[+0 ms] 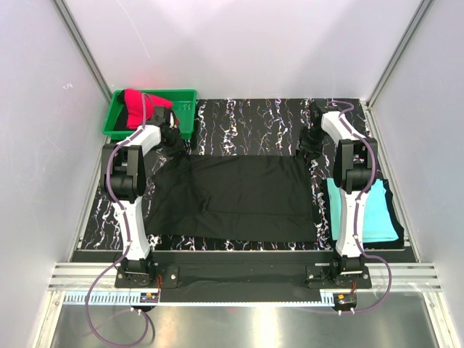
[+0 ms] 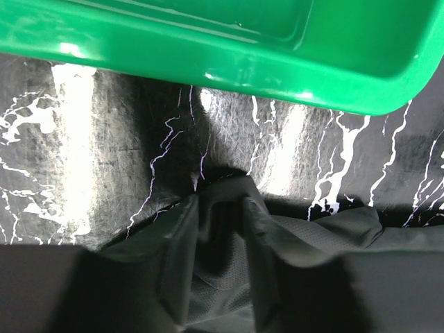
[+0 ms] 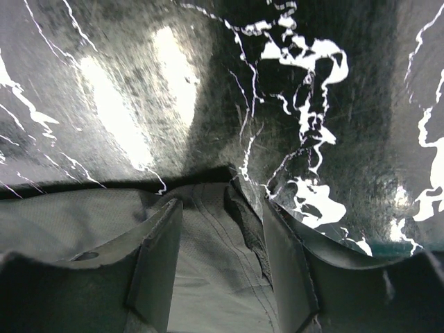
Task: Fold and stack the t-shirts
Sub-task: Fold the tshirt
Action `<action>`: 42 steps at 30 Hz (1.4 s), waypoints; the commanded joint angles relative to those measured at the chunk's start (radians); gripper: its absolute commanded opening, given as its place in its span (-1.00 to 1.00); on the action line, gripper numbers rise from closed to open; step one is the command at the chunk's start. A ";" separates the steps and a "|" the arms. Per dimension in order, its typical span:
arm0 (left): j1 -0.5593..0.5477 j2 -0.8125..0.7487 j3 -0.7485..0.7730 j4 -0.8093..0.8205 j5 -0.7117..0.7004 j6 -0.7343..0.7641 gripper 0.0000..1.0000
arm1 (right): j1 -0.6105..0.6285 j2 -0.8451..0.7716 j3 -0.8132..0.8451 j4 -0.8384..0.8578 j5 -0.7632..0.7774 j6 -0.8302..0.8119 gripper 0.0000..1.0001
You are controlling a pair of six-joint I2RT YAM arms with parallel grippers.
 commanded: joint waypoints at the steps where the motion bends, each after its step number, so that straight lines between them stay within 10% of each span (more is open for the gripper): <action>1: -0.008 0.019 0.044 0.019 0.019 0.010 -0.36 | -0.003 0.026 0.044 0.010 -0.009 -0.011 0.13; 6: -0.008 0.013 0.083 -0.013 0.003 0.019 -1.00 | -0.004 0.026 0.059 0.007 -0.006 -0.009 -0.61; 12: -0.008 -0.075 0.071 -0.033 0.009 0.015 -1.00 | -0.004 -0.035 0.038 0.004 0.000 -0.012 -1.00; 42: -0.008 -0.411 -0.210 -0.079 -0.051 -0.016 -1.00 | -0.003 -0.415 -0.338 0.030 -0.095 0.030 -1.00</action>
